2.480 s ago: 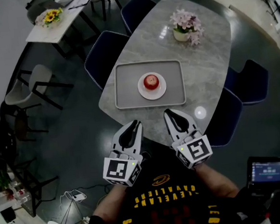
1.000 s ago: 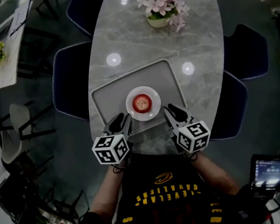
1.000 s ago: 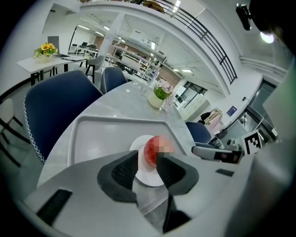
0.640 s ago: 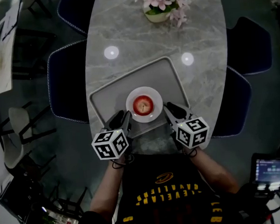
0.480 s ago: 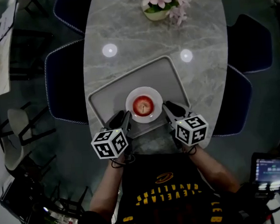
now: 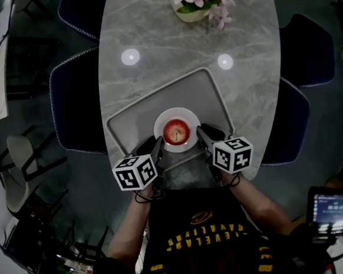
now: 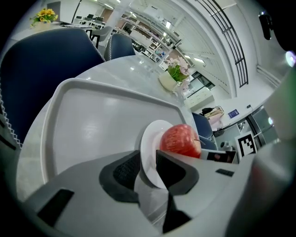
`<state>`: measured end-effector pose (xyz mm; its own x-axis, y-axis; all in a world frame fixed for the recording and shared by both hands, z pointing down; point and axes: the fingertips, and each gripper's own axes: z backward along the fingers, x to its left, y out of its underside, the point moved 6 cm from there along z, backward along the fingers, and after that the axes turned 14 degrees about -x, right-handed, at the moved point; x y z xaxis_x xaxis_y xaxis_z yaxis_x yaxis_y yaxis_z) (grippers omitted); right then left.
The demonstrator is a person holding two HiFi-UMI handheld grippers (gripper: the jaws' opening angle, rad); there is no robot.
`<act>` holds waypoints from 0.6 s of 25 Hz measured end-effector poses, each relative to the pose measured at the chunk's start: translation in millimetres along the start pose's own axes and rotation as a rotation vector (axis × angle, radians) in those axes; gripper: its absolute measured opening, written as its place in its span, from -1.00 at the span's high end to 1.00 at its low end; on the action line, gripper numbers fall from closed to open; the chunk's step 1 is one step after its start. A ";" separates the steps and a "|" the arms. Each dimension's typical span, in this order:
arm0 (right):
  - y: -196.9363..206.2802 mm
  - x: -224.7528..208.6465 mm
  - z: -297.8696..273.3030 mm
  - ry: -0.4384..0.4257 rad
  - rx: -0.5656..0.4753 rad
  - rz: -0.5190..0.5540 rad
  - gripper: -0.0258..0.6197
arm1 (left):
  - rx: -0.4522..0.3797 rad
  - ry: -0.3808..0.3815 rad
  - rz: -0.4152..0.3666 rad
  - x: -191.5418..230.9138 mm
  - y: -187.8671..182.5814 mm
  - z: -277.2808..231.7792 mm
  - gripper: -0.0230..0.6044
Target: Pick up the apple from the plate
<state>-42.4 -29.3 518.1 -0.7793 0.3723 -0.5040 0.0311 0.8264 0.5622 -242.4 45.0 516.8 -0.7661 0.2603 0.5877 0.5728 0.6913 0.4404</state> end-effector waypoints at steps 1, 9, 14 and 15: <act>1.0 0.0 -0.6 0.005 0.013 -0.002 0.69 | 0.009 0.001 -0.002 0.0 0.7 -0.5 0.58; 1.7 0.5 -6.8 -0.025 0.078 -0.059 0.69 | 0.063 -0.019 -0.015 3.0 2.6 -4.5 0.68; 2.0 -2.1 -6.2 -0.039 0.083 -0.118 0.78 | 0.068 -0.016 0.035 7.5 2.4 -3.5 0.75; 2.1 -2.7 -6.2 -0.039 0.085 -0.134 0.78 | 0.070 -0.016 0.037 7.8 2.4 -3.6 0.75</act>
<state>-44.2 -31.2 524.8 -0.7553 0.2712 -0.5966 -0.0172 0.9018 0.4317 -245.9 46.3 524.9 -0.7495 0.2968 0.5918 0.5794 0.7265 0.3695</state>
